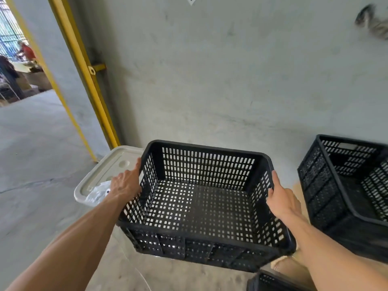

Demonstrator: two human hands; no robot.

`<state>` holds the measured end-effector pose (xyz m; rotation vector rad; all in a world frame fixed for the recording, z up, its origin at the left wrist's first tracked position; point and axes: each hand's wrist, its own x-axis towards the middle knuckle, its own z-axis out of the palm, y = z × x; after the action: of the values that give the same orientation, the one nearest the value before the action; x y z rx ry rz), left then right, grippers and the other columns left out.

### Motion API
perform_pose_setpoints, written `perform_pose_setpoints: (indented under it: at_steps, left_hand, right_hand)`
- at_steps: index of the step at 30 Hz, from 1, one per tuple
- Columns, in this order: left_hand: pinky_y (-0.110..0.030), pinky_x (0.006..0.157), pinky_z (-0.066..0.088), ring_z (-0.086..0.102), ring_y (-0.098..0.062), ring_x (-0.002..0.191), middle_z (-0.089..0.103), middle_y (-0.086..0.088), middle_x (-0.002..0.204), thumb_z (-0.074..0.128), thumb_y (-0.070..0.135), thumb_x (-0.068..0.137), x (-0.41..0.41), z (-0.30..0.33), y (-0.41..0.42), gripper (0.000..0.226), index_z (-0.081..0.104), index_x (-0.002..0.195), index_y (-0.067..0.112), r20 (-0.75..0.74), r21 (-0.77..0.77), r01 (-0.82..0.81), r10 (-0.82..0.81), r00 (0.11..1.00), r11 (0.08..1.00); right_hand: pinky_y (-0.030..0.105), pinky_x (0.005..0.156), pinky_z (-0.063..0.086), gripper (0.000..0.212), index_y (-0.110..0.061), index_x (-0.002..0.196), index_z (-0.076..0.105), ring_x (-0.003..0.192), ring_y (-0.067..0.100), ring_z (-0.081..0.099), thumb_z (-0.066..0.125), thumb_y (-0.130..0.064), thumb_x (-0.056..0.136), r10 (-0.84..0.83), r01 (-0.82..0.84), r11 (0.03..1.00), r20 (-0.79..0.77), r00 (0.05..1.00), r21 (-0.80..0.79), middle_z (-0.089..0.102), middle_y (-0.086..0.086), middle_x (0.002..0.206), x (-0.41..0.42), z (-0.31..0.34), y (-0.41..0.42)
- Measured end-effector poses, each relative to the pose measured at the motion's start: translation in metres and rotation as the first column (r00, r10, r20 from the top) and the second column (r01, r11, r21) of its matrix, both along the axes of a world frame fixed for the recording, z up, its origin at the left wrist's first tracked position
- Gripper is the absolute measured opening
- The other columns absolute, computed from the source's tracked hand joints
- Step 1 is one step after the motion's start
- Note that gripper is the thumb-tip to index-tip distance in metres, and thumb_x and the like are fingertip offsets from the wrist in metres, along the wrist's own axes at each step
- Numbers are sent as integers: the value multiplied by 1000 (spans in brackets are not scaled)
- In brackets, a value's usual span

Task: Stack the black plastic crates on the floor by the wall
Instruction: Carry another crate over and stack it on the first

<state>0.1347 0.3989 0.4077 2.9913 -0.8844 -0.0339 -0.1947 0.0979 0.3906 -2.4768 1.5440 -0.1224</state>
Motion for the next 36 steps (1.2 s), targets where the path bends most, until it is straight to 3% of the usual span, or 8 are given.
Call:
perform_pose_setpoints:
  at_steps: [5,9,12,14,16,25,31,36]
  left_hand:
    - [-40,76,51,63,-26,82,66,-13,104,71,25,85,-48,-19,18,109,-12,156,35,-96,-1,29,-29,995,1000]
    - [-66,100,40,63,-40,106,52,-20,139,75,24,80,-80,-47,23,118,-16,152,44,-130,3,29,-29,991,1000]
    - [-44,74,56,65,-27,78,63,-9,97,72,12,84,-115,-53,18,111,-9,158,31,-195,-24,69,-72,978,997]
    - [-29,51,47,56,-17,56,60,-4,71,69,12,86,-139,-54,12,107,-9,158,28,-176,34,108,-100,979,994]
    - [-25,45,39,53,-15,52,57,-5,65,68,14,87,-163,-60,5,106,-10,158,27,-161,81,131,-116,980,988]
    - [-37,57,55,58,-20,56,60,-6,67,70,20,87,-302,-96,-30,109,-13,156,37,-214,153,145,-110,971,978]
    - [-31,49,45,55,-19,55,63,-9,73,70,25,88,-390,-123,-68,109,-15,156,34,-206,167,204,-168,964,965]
    - [-38,58,49,68,-32,75,70,-14,91,71,28,86,-440,-180,-106,113,-18,155,38,-232,135,235,-200,952,963]
  right_hand:
    - [32,52,44,67,-35,158,0,60,18,56,39,-32,104,-44,44,999,-4,999,7,58,1,68,-57,-11,26]
    - [37,64,50,66,-37,157,0,68,24,58,38,-33,104,-81,82,996,-20,996,31,60,4,70,-105,-38,39]
    - [35,60,47,66,-36,157,1,66,25,57,39,-33,103,-109,111,993,-45,993,34,59,5,72,-145,-54,45]
    - [33,57,42,66,-35,158,3,64,23,55,40,-31,103,-126,128,991,-44,991,47,59,5,78,-171,-63,48]
    - [32,55,38,67,-33,158,4,60,20,51,42,-30,103,-144,146,988,-41,989,57,58,4,75,-200,-70,50]
    - [32,54,38,67,-32,159,3,60,22,51,41,-29,103,-171,178,978,-69,983,109,55,4,69,-353,-100,32]
    - [35,58,43,68,-36,158,1,62,25,53,40,-31,103,-234,249,959,-114,966,139,50,2,63,-450,-119,6]
    - [32,49,37,68,-35,158,-5,53,15,48,37,-33,104,-261,282,952,-168,951,120,53,3,63,-510,-155,-20]
